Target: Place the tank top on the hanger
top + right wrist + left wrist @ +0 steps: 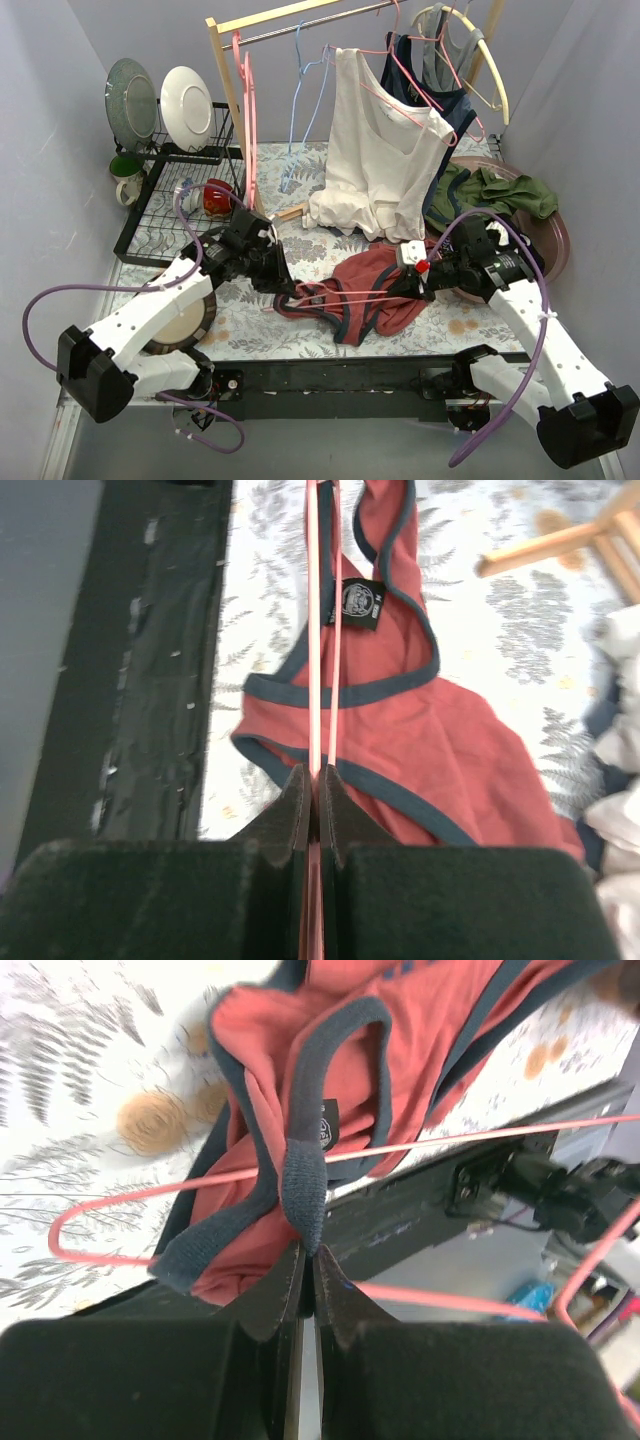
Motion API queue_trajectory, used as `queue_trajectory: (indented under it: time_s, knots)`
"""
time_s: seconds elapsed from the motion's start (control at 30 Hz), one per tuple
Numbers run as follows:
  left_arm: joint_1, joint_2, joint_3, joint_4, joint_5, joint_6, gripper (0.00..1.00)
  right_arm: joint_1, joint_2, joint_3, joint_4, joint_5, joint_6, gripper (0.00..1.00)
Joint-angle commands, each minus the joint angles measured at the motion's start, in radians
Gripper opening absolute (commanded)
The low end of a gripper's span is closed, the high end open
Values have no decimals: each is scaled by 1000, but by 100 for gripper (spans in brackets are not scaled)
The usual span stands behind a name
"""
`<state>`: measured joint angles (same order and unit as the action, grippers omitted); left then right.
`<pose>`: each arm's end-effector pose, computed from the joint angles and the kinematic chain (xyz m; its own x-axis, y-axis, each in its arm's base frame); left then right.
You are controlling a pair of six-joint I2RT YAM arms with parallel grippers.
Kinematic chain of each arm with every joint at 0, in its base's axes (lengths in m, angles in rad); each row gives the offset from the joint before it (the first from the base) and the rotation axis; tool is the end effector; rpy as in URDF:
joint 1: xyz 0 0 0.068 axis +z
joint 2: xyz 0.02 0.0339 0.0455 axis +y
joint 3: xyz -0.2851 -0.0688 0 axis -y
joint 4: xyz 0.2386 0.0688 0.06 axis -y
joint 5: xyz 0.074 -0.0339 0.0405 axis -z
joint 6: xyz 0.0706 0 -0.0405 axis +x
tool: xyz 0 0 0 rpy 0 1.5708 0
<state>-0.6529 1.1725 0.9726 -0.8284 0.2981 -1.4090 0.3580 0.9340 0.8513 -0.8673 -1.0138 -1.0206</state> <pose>0.1687 -0.1551 0.2665 -0.8016 -0.5747 0.1651 -0.5584 0.6210 -0.5501 0.1270 0.1115 0.2923 0.1538 -0.4236 -0.8927 -0.9881 -0.0745 -0.1348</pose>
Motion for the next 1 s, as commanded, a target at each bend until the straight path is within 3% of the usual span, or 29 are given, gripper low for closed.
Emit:
queue_trajectory:
  time_s: [0.0, 0.13, 0.33, 0.47, 0.57, 0.8, 0.87, 0.97]
  knots:
    - [25, -92, 124, -46, -92, 16, 0, -19, -69, -34, 217, 7, 149, 1]
    - [35, -97, 159, -95, -134, 38, 2, -22, -70, -24, 240, -19, 169, 1]
    - [38, -99, 161, -89, -142, 53, 19, -24, -27, 14, 174, -132, 123, 1]
    - [42, -122, 170, -106, -188, 85, 54, -30, -24, 40, 142, -157, 105, 1]
    - [42, -175, 161, -95, -221, 129, 67, -40, -29, 42, 139, -181, 112, 1]
    - [42, -376, 98, 15, -286, 381, 86, -119, -15, 80, 96, -270, 119, 1]
    - [42, -437, 54, 95, -310, 485, 98, -131, -3, 103, 59, -299, 97, 1]
    - [42, -592, -26, 245, -173, 702, 98, -146, 5, 114, 37, -319, 85, 1]
